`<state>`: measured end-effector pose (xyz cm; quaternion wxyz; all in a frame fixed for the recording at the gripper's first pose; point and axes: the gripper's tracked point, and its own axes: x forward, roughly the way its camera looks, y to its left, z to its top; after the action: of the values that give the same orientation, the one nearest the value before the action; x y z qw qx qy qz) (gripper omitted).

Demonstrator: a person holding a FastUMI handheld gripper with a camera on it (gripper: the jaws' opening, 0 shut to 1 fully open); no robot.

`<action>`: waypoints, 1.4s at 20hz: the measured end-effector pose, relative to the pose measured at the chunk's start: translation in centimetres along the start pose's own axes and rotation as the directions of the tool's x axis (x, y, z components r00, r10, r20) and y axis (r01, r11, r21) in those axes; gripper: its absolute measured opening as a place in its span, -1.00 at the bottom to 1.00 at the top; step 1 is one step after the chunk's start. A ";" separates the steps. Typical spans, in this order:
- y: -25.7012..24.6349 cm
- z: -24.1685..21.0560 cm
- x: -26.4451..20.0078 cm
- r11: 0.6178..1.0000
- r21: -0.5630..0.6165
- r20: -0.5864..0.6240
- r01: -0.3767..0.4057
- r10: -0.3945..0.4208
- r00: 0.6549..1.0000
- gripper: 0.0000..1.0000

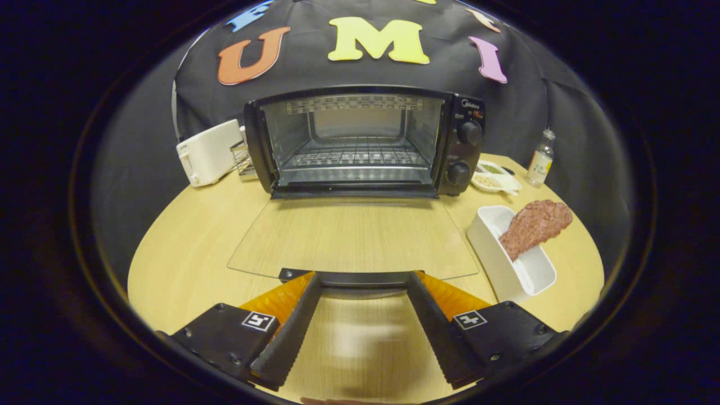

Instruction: Open the toaster oven, put the food inside, and close the toaster oven door.

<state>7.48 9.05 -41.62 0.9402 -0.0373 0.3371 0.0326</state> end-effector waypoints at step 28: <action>-23.6 7.0 -10.4 0.960 0.106 -0.045 -0.261 0.267 0.963 0.97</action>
<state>5.94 -14.18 -28.54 0.9179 0.0535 0.3676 0.1398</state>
